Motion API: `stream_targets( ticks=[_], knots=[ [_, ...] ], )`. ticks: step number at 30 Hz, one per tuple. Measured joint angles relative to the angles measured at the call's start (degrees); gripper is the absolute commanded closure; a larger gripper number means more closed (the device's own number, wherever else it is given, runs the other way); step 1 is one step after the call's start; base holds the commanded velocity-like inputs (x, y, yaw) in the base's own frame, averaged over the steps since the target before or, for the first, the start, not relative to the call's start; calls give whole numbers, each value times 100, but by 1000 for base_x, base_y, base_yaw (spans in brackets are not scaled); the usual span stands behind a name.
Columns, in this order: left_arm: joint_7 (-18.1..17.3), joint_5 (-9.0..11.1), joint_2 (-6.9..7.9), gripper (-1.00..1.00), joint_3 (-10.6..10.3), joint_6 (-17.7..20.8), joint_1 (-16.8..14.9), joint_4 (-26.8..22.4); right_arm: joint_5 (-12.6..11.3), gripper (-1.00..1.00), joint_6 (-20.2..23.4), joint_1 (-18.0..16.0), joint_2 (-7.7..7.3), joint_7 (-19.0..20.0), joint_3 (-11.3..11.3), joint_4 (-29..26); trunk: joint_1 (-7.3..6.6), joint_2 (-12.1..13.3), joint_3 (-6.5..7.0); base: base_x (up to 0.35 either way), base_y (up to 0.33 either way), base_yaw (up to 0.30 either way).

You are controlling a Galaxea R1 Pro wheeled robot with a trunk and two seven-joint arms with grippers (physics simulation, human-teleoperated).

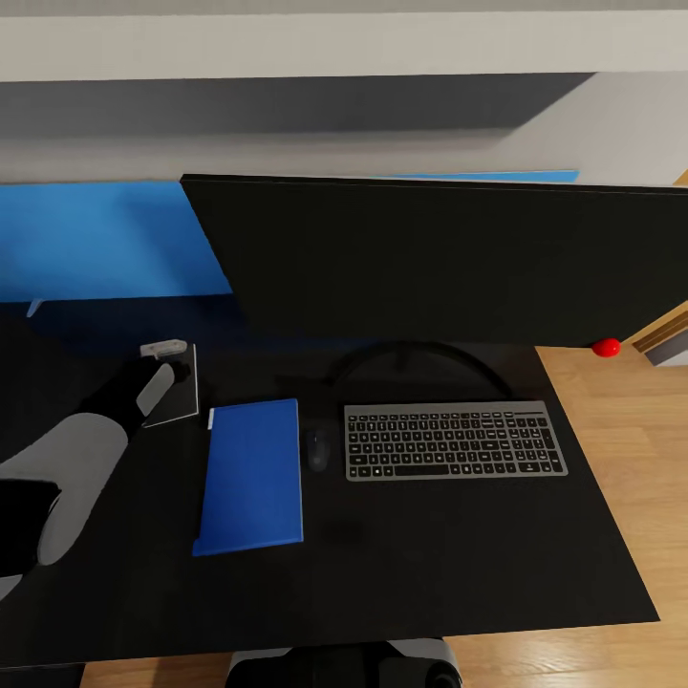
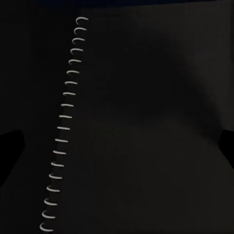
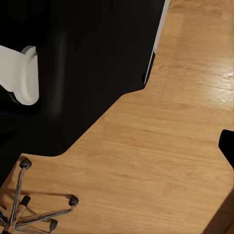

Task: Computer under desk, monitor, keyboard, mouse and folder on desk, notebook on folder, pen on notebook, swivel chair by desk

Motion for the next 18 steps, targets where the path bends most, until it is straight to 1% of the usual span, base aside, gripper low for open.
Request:
stream_targets(
  ticks=[12,18],
  knots=[
    [-30,8,7,-100,2,-72,-4,36,6,-100,7,0,1,0,0,-10,0,0,0,0,0,0],
    [-27,-50,6,-100,-12,-91,37,-19,3,-100,8,0,1,0,0,-11,0,0,0,-1,0,0]
  ],
)
